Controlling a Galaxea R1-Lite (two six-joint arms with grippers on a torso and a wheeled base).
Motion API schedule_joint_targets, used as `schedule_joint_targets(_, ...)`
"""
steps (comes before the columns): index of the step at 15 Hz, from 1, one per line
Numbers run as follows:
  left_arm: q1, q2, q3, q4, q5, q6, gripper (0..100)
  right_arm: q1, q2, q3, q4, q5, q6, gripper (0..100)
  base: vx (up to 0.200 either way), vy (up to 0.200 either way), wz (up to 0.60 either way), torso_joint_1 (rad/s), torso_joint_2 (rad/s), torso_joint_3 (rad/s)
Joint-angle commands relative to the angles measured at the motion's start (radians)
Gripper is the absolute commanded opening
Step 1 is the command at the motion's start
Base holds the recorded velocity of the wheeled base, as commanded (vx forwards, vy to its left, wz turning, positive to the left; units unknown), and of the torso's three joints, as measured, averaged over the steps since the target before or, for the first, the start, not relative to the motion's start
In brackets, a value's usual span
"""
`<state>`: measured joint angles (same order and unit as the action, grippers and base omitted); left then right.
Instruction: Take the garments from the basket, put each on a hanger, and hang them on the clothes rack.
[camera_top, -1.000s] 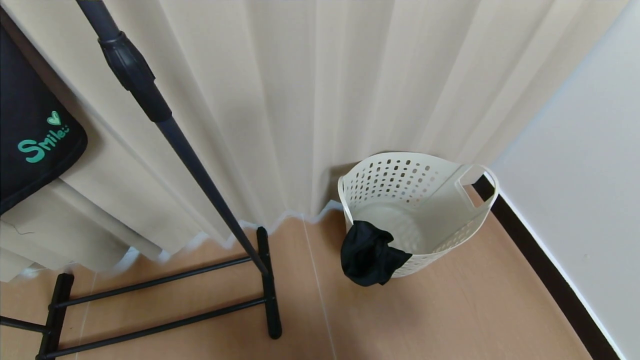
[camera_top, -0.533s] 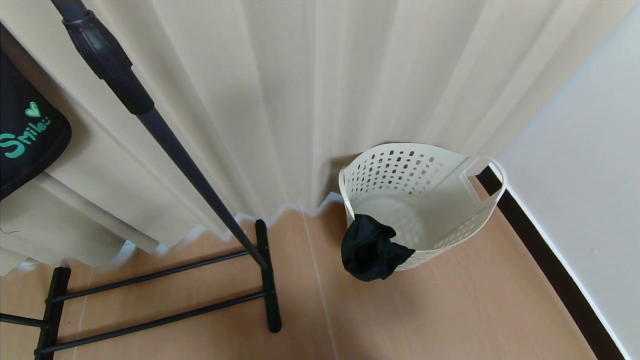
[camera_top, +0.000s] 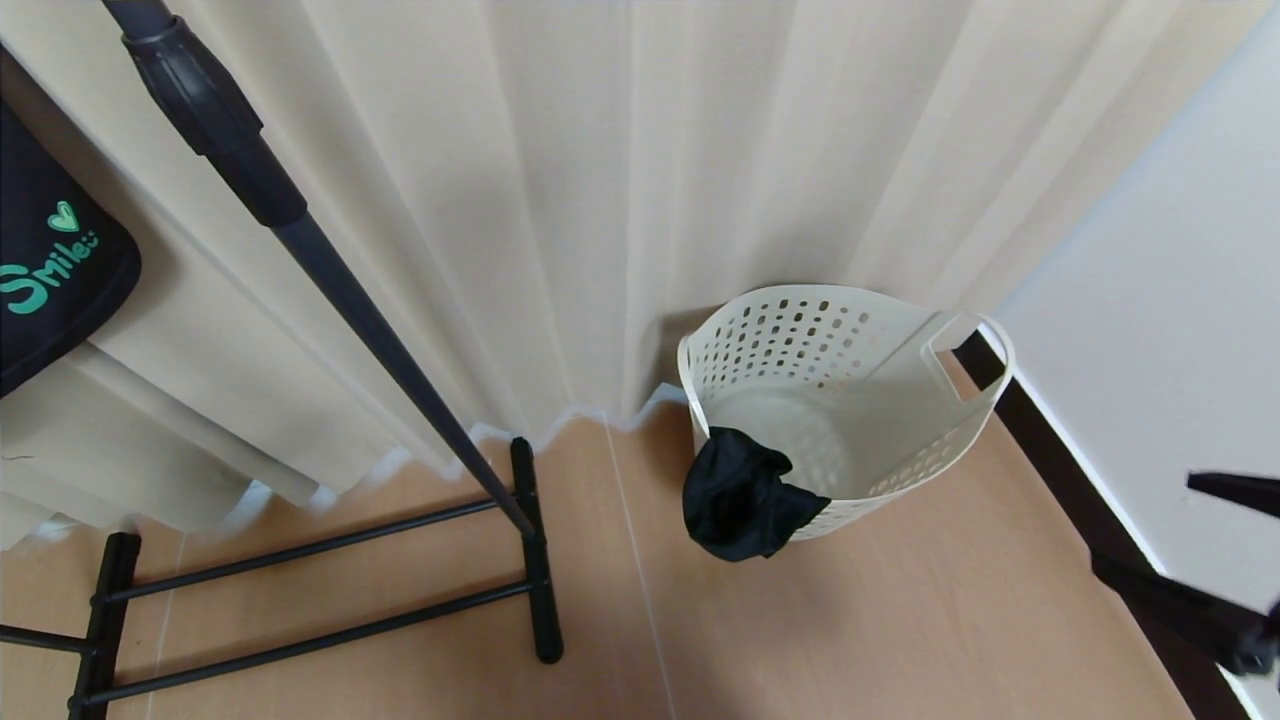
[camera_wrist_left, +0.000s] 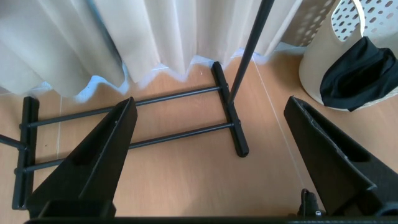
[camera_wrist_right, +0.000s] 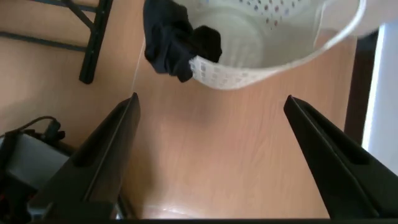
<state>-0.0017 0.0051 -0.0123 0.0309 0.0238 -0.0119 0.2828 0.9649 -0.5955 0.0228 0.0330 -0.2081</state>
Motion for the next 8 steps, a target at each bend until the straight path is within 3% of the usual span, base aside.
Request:
schedule_joint_targets(1, 0.0, -0.001, 0.0, 0.0, 0.001, 0.0, 100, 0.07, 0.497, -0.389, 0.069, 0.007, -0.136, 100, 0.0, 0.0, 0.0, 0.0, 0.0, 0.0)
schedule_joint_targets(3, 0.0, -0.001, 0.0, 0.0, 0.001, 0.0, 100, 0.07, 0.626, -0.457, 0.036, 0.008, -0.165, 100, 0.0, 0.0, 0.0, 0.0, 0.0, 0.0)
schedule_joint_targets(8, 0.0, -0.001, 0.0, 0.0, 0.001, 0.0, 100, 0.062, 0.89, -0.515, -0.127, 0.008, -0.18, 100, 0.0, 0.0, 0.0, 0.0, 0.0, 0.0)
